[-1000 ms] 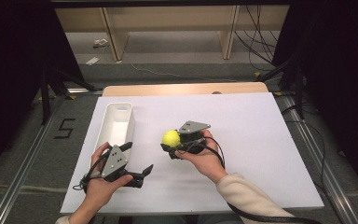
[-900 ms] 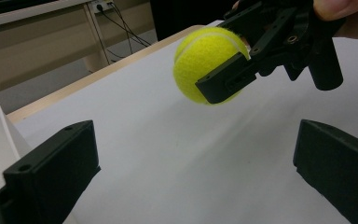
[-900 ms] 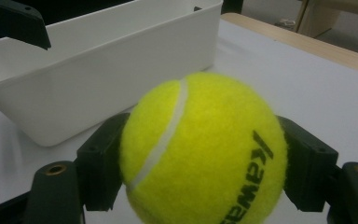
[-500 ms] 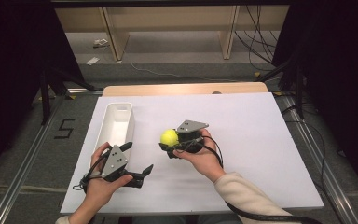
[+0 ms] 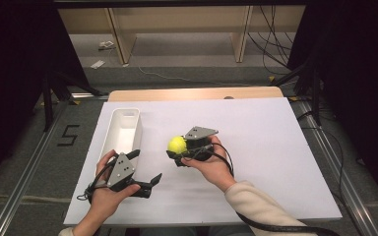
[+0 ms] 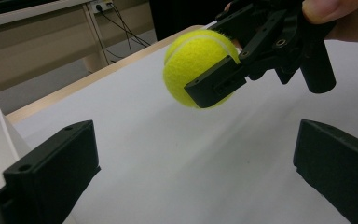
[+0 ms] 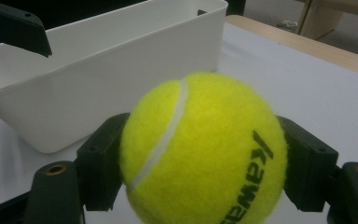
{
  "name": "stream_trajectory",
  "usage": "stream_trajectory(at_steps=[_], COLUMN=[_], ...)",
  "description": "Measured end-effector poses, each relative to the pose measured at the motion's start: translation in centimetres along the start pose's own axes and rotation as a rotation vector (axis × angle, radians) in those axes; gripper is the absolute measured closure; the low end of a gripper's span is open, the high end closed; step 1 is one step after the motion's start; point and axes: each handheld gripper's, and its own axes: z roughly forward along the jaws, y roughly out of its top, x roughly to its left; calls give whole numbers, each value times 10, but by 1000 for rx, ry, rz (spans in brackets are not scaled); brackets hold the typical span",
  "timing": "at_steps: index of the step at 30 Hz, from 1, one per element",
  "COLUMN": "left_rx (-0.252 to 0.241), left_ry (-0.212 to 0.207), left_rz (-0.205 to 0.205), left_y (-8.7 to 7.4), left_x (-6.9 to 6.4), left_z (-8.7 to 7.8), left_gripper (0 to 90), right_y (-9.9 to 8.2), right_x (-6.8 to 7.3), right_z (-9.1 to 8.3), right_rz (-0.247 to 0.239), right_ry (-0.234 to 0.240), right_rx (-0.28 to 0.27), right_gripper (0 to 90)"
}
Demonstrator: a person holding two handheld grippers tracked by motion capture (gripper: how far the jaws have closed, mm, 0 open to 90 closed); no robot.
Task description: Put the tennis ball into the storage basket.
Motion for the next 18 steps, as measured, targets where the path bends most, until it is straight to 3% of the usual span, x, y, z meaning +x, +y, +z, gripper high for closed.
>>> stream_trajectory(at_steps=[18], left_rx=[3], left_ry=[-1], left_rz=[4], left_y=[0], left_x=[0], left_z=[0], left_gripper=[0], right_y=[3], right_x=[2], right_z=[4], right_rz=[1], right_ry=[8], right_rx=[-3], right_gripper=[273])
